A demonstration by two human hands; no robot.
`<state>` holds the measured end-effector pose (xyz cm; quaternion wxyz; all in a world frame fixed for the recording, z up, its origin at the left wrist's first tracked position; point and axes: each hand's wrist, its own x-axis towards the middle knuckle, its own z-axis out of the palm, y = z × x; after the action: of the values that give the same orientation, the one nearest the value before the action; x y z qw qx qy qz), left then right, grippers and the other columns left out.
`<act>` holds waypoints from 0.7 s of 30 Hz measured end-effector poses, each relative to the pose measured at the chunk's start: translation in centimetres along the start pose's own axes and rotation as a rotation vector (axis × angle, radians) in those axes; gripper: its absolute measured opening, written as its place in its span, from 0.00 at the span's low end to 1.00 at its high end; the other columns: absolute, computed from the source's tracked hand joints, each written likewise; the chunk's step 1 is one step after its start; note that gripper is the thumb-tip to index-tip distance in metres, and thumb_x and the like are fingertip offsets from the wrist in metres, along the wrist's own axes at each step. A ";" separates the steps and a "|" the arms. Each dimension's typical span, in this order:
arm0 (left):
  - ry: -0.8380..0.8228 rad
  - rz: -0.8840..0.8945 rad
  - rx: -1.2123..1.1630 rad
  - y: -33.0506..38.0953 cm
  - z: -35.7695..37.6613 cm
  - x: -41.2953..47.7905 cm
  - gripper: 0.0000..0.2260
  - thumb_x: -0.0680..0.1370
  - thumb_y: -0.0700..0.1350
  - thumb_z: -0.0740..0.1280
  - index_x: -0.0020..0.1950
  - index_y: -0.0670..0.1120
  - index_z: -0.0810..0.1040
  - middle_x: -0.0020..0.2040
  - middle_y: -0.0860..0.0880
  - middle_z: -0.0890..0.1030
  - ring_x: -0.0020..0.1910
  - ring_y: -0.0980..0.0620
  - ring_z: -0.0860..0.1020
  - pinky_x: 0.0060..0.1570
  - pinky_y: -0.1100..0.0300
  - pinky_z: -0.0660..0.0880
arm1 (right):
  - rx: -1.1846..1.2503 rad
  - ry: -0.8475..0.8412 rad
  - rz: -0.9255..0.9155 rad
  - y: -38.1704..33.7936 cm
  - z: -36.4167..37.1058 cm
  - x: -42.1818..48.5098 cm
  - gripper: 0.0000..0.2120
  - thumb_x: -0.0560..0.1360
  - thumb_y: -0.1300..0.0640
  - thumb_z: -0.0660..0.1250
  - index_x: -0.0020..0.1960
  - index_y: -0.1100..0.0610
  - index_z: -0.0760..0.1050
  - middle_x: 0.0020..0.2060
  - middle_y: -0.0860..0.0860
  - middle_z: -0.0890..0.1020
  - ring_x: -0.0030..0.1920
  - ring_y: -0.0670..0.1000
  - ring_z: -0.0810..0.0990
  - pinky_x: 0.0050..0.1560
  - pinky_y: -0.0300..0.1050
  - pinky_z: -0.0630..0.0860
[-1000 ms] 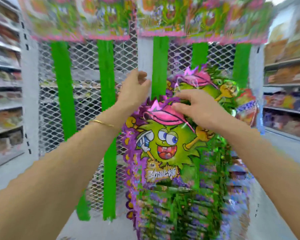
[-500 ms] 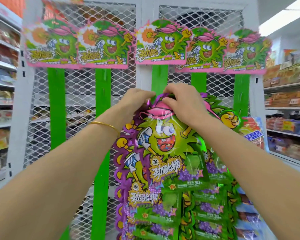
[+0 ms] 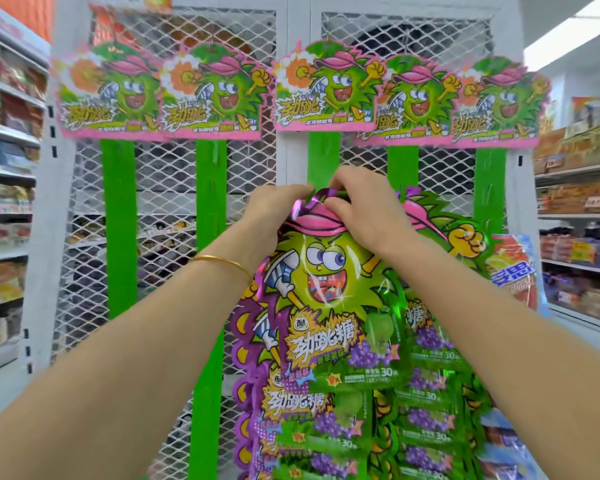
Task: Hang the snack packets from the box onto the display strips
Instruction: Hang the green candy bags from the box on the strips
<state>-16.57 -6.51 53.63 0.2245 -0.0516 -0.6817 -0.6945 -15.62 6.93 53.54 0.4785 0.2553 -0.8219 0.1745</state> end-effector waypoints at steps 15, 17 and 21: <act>0.146 0.643 0.636 -6.0 -2.5 -5.8 0.21 0.73 0.46 0.70 0.65 0.46 0.71 0.60 0.48 0.76 0.61 0.48 0.72 0.62 0.51 0.68 | -0.073 0.117 0.074 0.0 -0.6 -7.3 0.18 0.73 0.54 0.69 0.60 0.58 0.69 0.54 0.54 0.74 0.56 0.55 0.72 0.53 0.48 0.70; 0.178 0.665 0.567 -9.3 -3.6 -9.4 0.19 0.72 0.46 0.67 0.63 0.46 0.73 0.58 0.50 0.76 0.59 0.52 0.71 0.61 0.57 0.67 | 0.029 0.184 0.079 -1.0 -1.3 -11.2 0.16 0.72 0.58 0.68 0.59 0.57 0.70 0.51 0.52 0.74 0.51 0.52 0.73 0.51 0.45 0.69; 0.066 0.628 0.575 -18.8 -5.1 -19.8 0.16 0.72 0.47 0.64 0.59 0.48 0.74 0.54 0.58 0.72 0.55 0.60 0.68 0.57 0.65 0.64 | 0.350 -0.004 0.140 -3.5 0.0 -24.4 0.11 0.73 0.59 0.64 0.54 0.54 0.73 0.44 0.44 0.72 0.39 0.38 0.71 0.40 0.33 0.68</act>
<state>-4.84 -7.21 28.42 0.4523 -0.1697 -0.7912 -0.3750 -3.50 10.23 32.33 0.4117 0.2770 -0.7957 0.3473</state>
